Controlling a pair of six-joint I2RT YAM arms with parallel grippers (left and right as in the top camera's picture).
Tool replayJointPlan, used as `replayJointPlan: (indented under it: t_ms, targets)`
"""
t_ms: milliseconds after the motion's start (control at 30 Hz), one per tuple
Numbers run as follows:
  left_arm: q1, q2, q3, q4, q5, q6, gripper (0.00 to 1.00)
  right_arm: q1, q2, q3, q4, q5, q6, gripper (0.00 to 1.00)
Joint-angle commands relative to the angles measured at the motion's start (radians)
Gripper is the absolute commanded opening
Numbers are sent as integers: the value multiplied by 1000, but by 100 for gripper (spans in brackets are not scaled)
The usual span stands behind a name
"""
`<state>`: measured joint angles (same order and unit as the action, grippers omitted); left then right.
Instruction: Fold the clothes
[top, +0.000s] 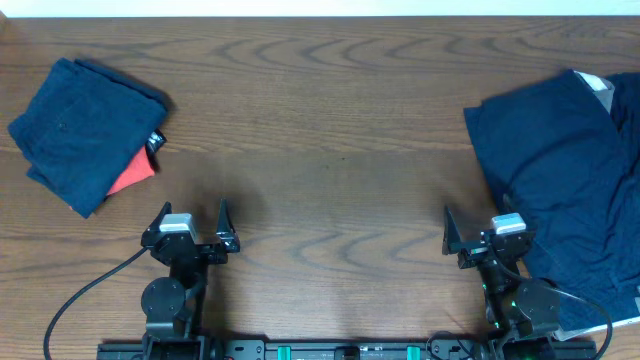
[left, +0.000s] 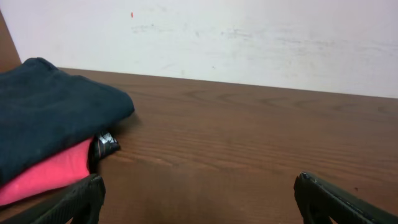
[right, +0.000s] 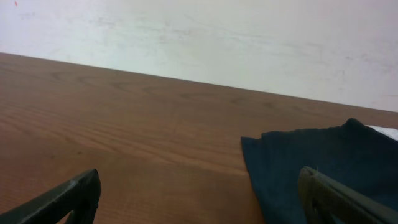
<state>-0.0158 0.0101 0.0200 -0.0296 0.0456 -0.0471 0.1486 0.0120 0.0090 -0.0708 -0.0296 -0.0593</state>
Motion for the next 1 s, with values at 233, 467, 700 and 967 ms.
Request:
replayJointPlan:
  t_ms: [233,467,700,967]
  targets:
    - [5,-6,-16,-37,-19,21,98,10,-6,-3,-2,3,-9,99]
    - [5,-6,-16,-37,-19,21,98,10,-6,-3,-2,3,-9,99]
    - [5,-6,-16,-37,-19,21,98,10,-6,-3,-2,2,-9,99]
    - [5,-6,-16,-37,-19,20,98,10,-6,-3,-1,-4,21,99]
